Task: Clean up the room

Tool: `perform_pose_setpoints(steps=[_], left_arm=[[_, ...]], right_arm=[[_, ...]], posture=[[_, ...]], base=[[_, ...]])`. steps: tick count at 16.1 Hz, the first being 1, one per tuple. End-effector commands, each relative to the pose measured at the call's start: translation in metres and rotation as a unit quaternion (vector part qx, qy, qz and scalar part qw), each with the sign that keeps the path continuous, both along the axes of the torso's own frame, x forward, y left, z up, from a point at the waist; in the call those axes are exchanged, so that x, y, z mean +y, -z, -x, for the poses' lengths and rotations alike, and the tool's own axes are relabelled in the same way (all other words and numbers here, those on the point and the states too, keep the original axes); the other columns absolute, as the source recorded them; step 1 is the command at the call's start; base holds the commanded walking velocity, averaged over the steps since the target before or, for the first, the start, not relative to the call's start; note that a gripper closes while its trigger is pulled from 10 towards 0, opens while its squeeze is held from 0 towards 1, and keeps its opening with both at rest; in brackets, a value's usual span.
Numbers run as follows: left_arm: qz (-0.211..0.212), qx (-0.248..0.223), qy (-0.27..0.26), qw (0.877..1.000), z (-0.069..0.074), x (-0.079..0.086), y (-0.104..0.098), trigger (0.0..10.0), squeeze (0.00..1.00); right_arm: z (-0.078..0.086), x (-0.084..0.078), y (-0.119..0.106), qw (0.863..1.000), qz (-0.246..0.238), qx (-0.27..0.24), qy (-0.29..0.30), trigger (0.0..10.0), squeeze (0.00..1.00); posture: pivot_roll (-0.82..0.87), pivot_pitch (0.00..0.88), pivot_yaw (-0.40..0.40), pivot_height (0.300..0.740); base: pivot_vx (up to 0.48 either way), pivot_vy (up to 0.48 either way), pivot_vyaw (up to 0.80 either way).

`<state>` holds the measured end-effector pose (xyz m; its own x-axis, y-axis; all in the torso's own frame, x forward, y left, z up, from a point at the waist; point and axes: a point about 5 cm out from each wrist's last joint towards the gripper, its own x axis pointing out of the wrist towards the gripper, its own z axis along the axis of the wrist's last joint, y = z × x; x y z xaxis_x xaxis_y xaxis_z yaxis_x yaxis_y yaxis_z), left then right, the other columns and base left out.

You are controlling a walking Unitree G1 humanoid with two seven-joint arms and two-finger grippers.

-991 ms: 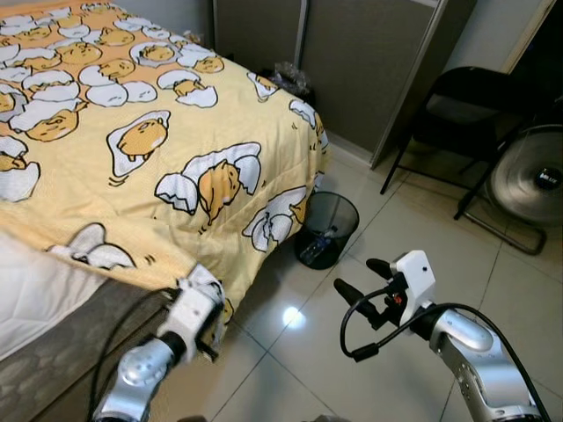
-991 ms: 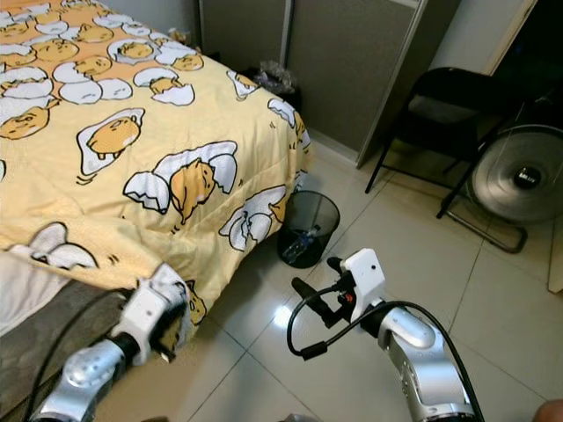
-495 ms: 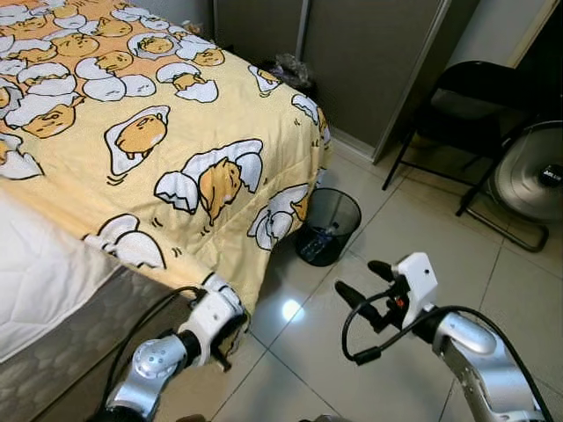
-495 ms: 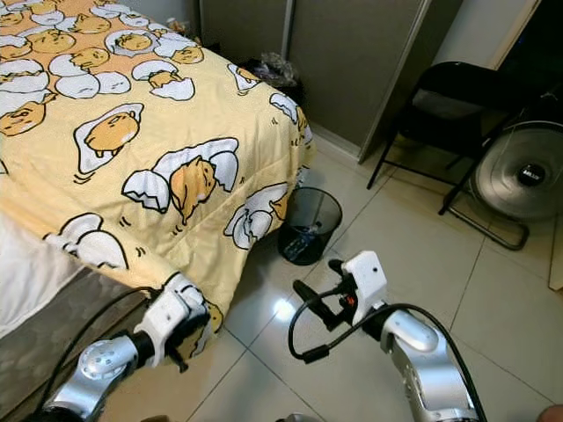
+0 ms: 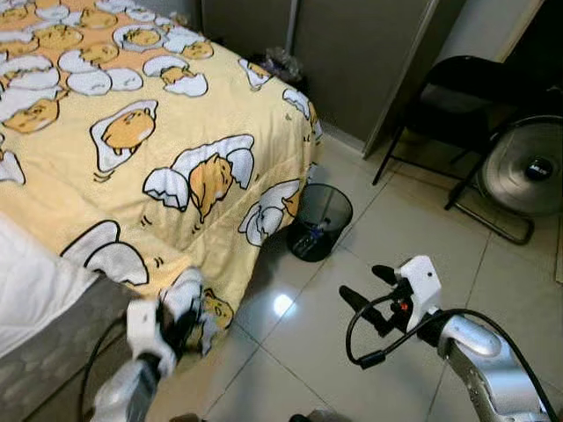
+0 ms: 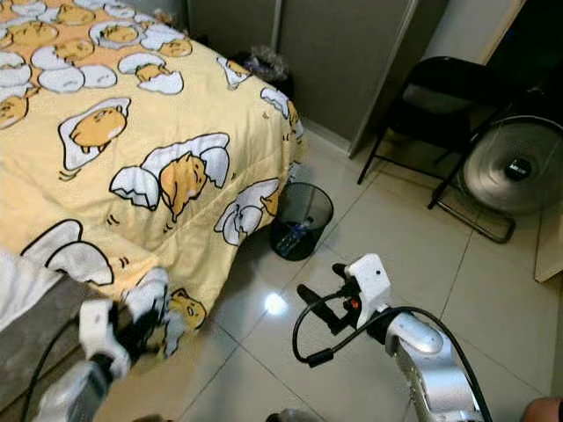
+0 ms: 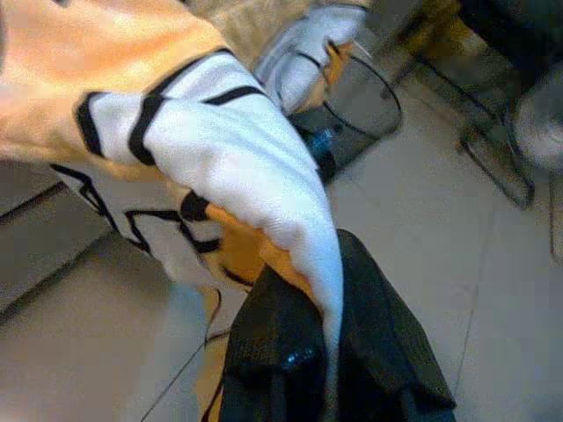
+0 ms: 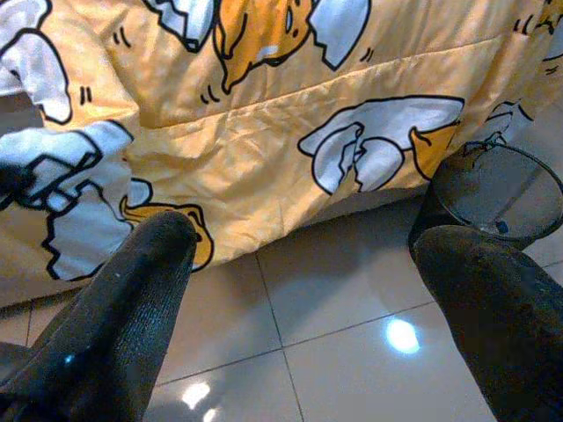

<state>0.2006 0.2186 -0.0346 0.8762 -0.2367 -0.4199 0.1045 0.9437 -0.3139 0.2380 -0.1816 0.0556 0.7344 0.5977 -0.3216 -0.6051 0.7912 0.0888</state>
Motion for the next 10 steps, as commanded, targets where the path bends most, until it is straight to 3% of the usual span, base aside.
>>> perform_pose_setpoints(steps=[1,3,4,5,7,10], left_arm=[[-0.015,0.020,0.069,0.997,0.014,-0.009,0.006,10.0,0.00],[-0.041,0.054,0.140,0.988,0.028,-0.020,0.015,10.0,0.00],[-0.097,0.087,0.180,0.975,0.033,-0.023,0.023,10.0,0.00],[-0.119,0.096,0.190,0.970,0.034,-0.023,0.026,10.0,0.00],[-0.208,0.161,0.205,0.943,0.041,-0.019,0.044,10.0,0.00],[-0.283,0.240,0.190,0.909,0.059,-0.013,0.060,10.0,0.00]], right_arm=[[0.001,-0.003,-0.003,1.000,0.007,-0.002,-0.009,10.0,0.02],[0.000,-0.001,-0.002,1.000,0.008,0.002,-0.015,10.0,0.02],[0.000,0.003,-0.001,1.000,0.008,0.003,-0.021,10.0,0.01],[-0.001,0.003,-0.001,1.000,0.009,0.003,-0.023,10.0,0.01],[-0.003,0.003,-0.002,1.000,0.010,0.002,-0.027,10.0,0.02],[-0.003,0.000,-0.002,0.999,0.016,0.002,-0.029,10.0,0.02]], posture=[[-0.10,0.067,-0.127,0.736],[-0.09,0.065,-0.134,0.736],[-0.09,0.062,-0.137,0.736],[-0.09,0.060,-0.139,0.736],[-0.09,0.054,-0.147,0.736],[-0.10,0.052,-0.151,0.736]], base=[[0.000,0.000,0.00],[0.000,0.000,0.00],[0.000,0.000,0.00],[0.000,0.000,0.00],[0.000,0.000,0.00],[0.000,0.000,0.00]])
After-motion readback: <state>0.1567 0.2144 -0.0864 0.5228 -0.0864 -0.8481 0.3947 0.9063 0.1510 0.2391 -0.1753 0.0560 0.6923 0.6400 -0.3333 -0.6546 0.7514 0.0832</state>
